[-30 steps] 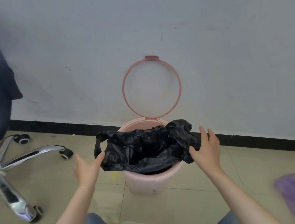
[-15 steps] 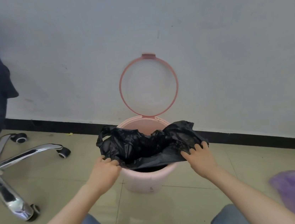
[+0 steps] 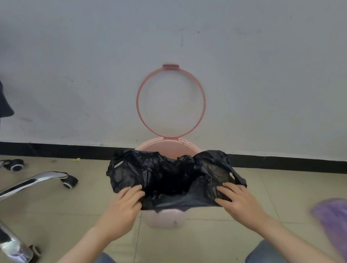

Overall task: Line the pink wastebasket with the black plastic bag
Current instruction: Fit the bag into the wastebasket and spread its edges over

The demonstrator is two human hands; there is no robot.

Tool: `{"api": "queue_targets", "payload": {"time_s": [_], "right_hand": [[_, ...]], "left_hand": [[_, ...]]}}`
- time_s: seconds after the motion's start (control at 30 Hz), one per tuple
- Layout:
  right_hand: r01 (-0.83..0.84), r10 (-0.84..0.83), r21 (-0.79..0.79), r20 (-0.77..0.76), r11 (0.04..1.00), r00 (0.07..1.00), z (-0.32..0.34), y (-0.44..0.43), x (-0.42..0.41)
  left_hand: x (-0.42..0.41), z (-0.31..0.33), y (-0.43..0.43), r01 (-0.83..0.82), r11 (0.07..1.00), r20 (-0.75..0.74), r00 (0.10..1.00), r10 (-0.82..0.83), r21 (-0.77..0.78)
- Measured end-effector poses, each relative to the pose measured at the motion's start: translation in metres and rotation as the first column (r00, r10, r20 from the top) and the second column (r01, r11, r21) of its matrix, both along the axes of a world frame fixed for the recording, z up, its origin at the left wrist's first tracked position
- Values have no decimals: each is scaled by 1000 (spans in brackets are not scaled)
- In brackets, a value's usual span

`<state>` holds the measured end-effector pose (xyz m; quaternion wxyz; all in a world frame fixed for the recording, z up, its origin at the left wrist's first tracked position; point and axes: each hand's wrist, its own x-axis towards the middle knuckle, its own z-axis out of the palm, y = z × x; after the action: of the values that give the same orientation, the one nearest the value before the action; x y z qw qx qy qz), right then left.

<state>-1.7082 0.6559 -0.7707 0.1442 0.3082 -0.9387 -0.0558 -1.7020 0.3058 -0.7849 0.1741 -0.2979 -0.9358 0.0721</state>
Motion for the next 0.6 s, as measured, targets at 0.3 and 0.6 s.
{"api": "queue_targets", "payload": {"time_s": [0.3,0.6], "right_hand": [[167,-175,60,175,984,969,-30,-19,-5],[297,-280,-253,101,921,955,-20,-33,-3]], "left_hand": [[7,-10,3,47,999,119,992,-44,-20],[-13,18,55,-531,832,283,833,476,162]]}}
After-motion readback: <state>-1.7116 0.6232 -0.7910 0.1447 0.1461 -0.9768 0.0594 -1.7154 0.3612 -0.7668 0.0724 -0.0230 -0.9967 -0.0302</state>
